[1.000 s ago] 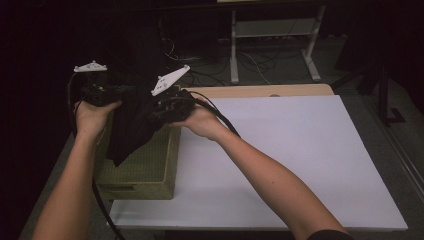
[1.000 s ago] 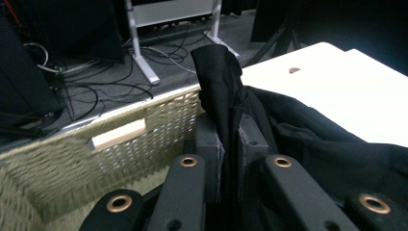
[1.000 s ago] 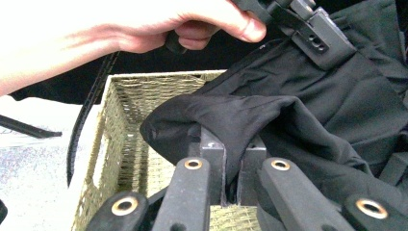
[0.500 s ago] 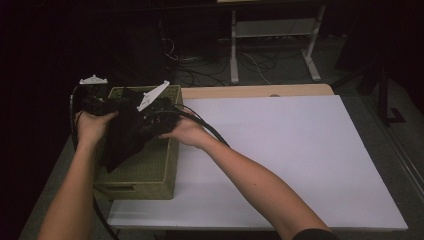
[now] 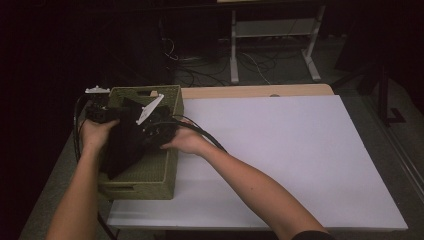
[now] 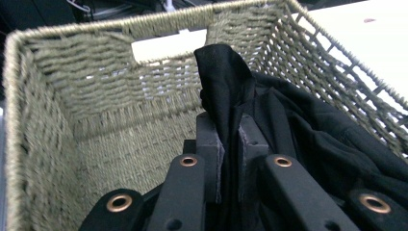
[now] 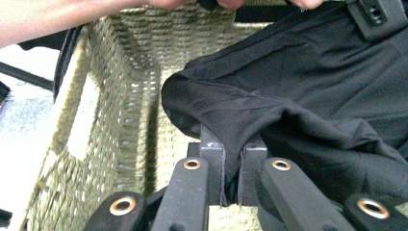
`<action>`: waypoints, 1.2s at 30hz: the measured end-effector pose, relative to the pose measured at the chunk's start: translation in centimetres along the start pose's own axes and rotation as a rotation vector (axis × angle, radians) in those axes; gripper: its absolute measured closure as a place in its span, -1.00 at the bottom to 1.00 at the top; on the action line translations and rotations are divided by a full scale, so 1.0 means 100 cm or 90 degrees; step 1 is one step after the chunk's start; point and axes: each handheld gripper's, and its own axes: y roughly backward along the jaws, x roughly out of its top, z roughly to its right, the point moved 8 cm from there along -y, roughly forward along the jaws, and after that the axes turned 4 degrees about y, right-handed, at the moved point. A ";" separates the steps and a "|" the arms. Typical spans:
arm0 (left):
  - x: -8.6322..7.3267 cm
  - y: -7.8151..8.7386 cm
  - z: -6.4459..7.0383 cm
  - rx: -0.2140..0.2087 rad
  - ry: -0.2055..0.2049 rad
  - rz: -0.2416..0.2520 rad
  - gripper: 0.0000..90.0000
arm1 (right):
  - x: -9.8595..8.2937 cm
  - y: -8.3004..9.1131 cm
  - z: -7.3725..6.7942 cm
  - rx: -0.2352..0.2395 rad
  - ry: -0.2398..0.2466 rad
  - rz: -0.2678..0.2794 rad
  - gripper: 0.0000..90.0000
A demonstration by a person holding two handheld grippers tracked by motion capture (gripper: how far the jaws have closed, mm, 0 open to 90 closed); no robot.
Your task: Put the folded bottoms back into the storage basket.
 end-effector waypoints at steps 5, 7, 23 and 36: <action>-0.008 -0.008 0.003 -0.005 0.004 -0.022 0.82 | -0.012 0.008 -0.007 0.024 -0.003 -0.017 0.62; -0.011 -0.012 0.003 -0.005 0.005 -0.035 0.82 | -0.015 0.013 -0.008 0.025 -0.003 -0.014 0.53; -0.009 -0.028 -0.013 0.054 0.016 -0.052 0.77 | -0.026 0.061 0.007 -0.010 -0.047 0.048 0.15; -0.004 -0.019 -0.004 0.049 0.020 -0.030 -0.05 | -0.039 0.083 0.019 -0.033 -0.072 0.073 0.01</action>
